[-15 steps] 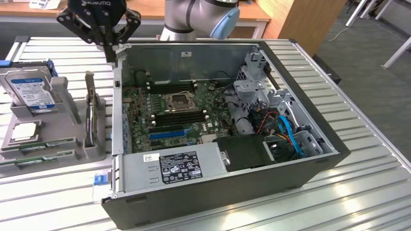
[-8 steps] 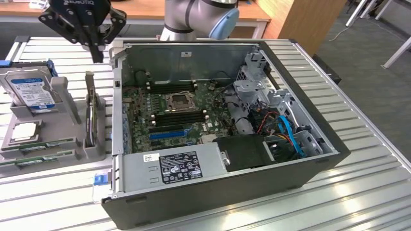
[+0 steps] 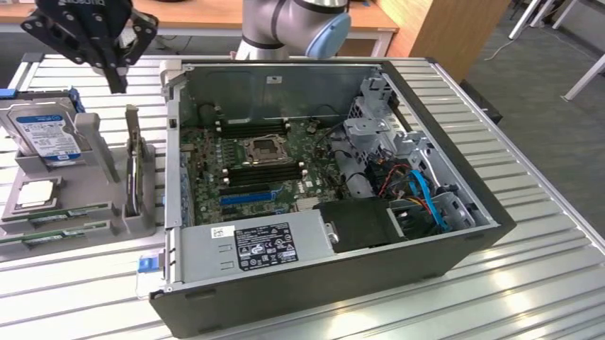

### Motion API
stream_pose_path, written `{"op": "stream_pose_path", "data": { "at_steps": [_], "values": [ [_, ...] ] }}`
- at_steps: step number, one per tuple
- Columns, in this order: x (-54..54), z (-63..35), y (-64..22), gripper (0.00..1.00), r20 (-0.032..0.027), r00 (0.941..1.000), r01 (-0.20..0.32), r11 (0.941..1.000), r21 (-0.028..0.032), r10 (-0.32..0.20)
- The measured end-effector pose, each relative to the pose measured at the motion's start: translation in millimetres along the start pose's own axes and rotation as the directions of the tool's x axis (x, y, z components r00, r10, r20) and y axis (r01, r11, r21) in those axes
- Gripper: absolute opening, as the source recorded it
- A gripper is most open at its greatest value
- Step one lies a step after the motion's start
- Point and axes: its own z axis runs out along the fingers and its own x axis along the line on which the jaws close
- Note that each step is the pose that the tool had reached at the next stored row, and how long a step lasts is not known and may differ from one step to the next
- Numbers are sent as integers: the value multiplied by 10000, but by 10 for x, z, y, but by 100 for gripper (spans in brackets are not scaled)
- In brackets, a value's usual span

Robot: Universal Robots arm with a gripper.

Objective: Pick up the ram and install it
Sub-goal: 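Reach for the ram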

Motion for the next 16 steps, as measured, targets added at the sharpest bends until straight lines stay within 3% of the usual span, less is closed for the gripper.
{"op": "stream_pose_path", "data": {
  "at_steps": [16],
  "values": [
    [621, -17, -54, 10, 1, 10000, -15, 10000, 1, 15]
  ]
}}
